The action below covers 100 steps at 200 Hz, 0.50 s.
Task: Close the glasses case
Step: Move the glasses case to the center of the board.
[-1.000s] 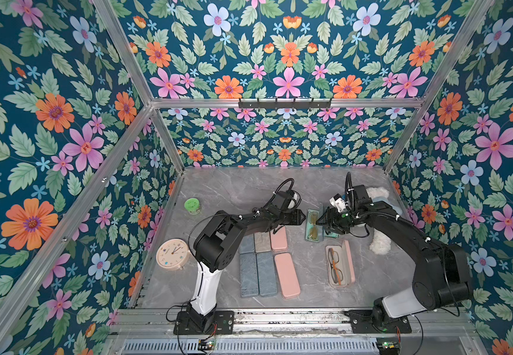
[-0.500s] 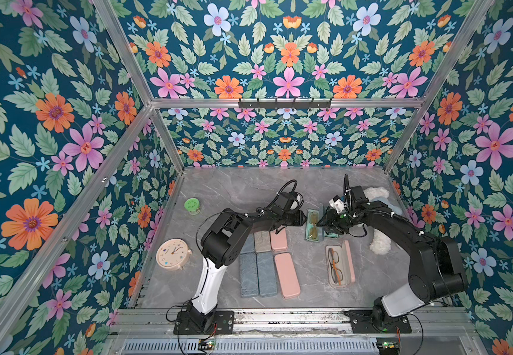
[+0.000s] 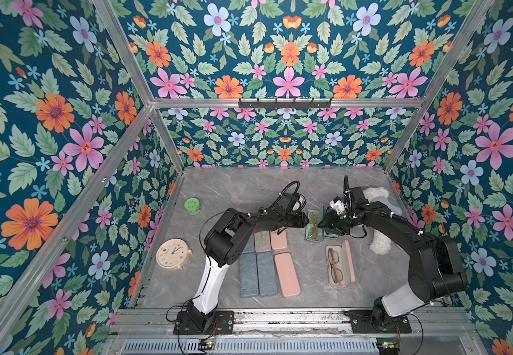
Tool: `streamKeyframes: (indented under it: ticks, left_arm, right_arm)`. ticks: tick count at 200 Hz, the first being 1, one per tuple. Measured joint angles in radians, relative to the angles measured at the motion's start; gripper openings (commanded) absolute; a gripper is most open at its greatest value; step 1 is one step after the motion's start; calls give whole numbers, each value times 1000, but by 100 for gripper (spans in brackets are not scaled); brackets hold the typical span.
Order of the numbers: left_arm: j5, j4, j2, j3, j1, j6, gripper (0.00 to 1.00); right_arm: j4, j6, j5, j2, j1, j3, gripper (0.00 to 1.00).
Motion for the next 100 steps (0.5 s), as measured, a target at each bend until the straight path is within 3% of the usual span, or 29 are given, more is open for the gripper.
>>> streamKeyframes:
  ticks: [71,100]
  left_arm:
    - [-76,-87,11,48,-11,45,35]
    - [-105,-108,-11,32,-14,50,41]
  right_arm:
    - [2,0,3,-2,0,0,44]
    - [2,0,3,-3,0,0,44]
